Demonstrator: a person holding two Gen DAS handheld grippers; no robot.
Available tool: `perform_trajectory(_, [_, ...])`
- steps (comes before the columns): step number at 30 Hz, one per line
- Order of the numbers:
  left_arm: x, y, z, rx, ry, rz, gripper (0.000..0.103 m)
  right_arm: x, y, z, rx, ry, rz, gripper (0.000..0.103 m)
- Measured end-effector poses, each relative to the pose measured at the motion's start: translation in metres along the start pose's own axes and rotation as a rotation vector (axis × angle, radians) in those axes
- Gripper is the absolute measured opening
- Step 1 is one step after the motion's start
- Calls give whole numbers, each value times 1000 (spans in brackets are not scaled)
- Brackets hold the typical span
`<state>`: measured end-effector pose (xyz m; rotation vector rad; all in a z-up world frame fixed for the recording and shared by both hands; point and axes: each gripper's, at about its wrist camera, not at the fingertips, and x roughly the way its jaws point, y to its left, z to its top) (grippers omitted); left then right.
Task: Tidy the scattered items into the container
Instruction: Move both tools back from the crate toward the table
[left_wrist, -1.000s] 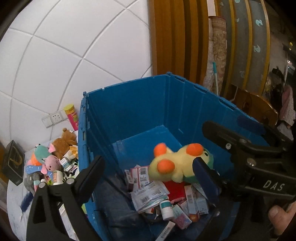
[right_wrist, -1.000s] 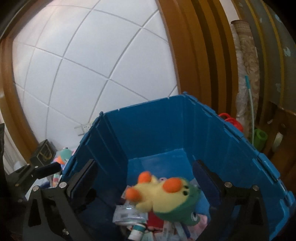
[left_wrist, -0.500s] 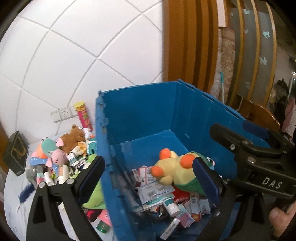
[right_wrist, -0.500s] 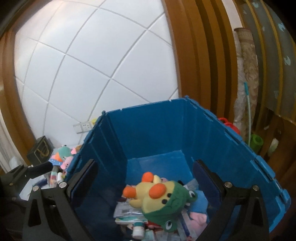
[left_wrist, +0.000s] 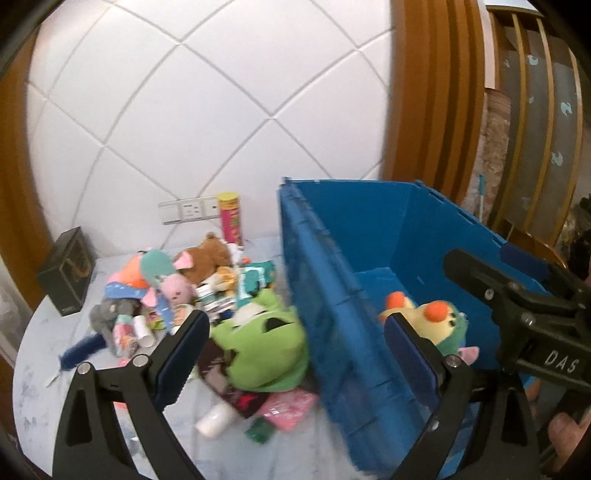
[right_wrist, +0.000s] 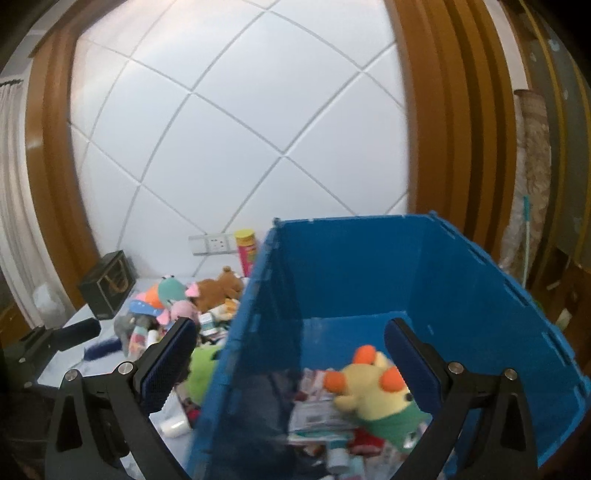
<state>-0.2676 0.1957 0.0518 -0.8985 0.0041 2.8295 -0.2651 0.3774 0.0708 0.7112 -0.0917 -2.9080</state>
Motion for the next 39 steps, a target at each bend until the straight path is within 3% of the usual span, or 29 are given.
perform_trajectory(12, [-32,144,-51,-32,39,58,97,22,155,-26,-41,43,72,103])
perform_trajectory(18, [-19,199,-79,-74,99,96,97,48,210,-57,-54,104,106,103])
perform_trajectory(24, [3,243,-102,-118,153,129,97,82,216,-80,-47,186,81,103])
perform_trajectory(39, [108,261,-109,-117,291,125,97,176,162,-107,15,332,-37,103])
